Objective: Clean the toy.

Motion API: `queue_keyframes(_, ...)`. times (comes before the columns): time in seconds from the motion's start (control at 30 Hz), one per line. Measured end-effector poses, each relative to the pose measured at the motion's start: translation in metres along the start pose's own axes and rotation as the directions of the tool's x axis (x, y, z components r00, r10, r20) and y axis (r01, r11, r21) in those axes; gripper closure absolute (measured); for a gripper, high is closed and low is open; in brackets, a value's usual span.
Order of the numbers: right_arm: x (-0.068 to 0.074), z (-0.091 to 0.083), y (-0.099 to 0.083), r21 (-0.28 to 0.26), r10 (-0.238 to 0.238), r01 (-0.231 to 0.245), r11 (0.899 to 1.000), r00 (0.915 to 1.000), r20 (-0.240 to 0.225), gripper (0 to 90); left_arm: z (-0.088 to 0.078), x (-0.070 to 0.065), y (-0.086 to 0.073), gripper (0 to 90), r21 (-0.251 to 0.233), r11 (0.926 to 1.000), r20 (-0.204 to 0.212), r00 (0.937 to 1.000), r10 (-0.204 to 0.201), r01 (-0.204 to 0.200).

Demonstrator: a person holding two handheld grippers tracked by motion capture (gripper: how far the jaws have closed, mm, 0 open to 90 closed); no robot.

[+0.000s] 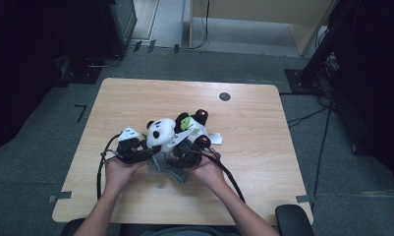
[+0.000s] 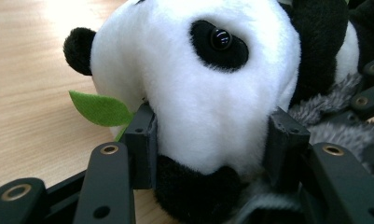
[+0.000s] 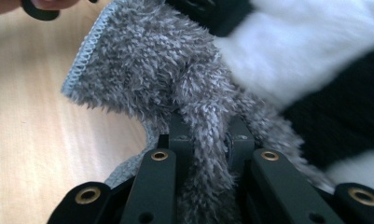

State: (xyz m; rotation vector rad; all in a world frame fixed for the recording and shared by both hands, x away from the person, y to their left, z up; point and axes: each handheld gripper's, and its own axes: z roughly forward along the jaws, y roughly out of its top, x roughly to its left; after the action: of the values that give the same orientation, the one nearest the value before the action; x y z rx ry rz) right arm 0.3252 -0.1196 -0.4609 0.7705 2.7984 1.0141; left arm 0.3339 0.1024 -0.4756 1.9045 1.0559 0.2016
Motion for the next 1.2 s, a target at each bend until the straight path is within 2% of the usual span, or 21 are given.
queue_keyframes(0.27, -0.005, -0.012, -0.017, -0.036, 0.039, -0.038, 0.999, 0.9985, 0.037, 78.1, 0.001, 0.000, -0.001, 46.3, 0.000, 1.0000, 0.002, 1.0000, 0.003, -0.003)
queue_keyframes(0.43, -0.009, -0.027, -0.034, -0.061, 0.075, -0.072, 0.996, 0.9956, 0.056, 78.2, 0.001, 0.001, -0.003, 46.2, -0.002, 1.0000, 0.009, 0.9999, 0.009, -0.009)
queue_keyframes(0.57, -0.014, -0.036, -0.044, -0.063, 0.081, -0.077, 0.995, 0.9944, 0.067, 78.1, 0.001, 0.002, -0.003, 46.2, -0.001, 1.0000, 0.013, 0.9999, 0.009, -0.009)
queue_keyframes(0.8, -0.030, -0.061, -0.071, -0.072, 0.110, -0.103, 0.992, 0.9891, 0.098, 77.6, 0.001, 0.003, -0.004, 46.2, -0.001, 0.9999, 0.020, 0.9997, 0.014, -0.014)
queue_keyframes(0.83, -0.034, -0.065, -0.075, -0.073, 0.122, -0.114, 0.991, 0.9871, 0.104, 77.5, 0.001, 0.003, -0.004, 46.2, 0.000, 0.9999, 0.021, 0.9997, 0.016, -0.016)
queue_keyframes(0.87, -0.040, -0.074, -0.084, -0.077, 0.145, -0.136, 0.988, 0.9811, 0.128, 77.4, 0.001, 0.003, -0.004, 46.1, 0.000, 0.9999, 0.022, 0.9996, 0.017, -0.017)
queue_keyframes(0.9, -0.040, -0.074, -0.084, -0.077, 0.145, -0.136, 0.988, 0.9811, 0.128, 77.4, 0.001, 0.003, -0.004, 46.1, -0.001, 0.9998, 0.023, 0.9996, 0.018, -0.018)
queue_keyframes(0.93, -0.047, -0.081, -0.091, -0.084, 0.164, -0.153, 0.985, 0.9759, 0.145, 77.4, 0.001, 0.003, -0.005, 46.1, -0.003, 0.9998, 0.023, 0.9996, 0.018, -0.018)
queue_keyframes(1.07, -0.053, -0.090, -0.098, -0.089, 0.184, -0.172, 0.981, 0.9697, 0.160, 77.5, 0.001, 0.003, -0.005, 45.9, -0.003, 0.9998, 0.023, 0.9995, 0.021, -0.021)
queue_keyframes(1.13, -0.053, -0.090, -0.098, -0.089, 0.184, -0.172, 0.981, 0.9709, 0.153, 77.5, 0.001, 0.004, -0.005, 45.8, -0.003, 0.9998, 0.022, 0.9996, 0.020, -0.020)
queue_keyframes(1.2, -0.049, -0.090, -0.095, -0.092, 0.168, -0.157, 0.983, 0.9771, 0.131, 77.6, 0.000, 0.005, -0.005, 45.5, -0.004, 0.9998, 0.022, 0.9995, 0.021, -0.021)
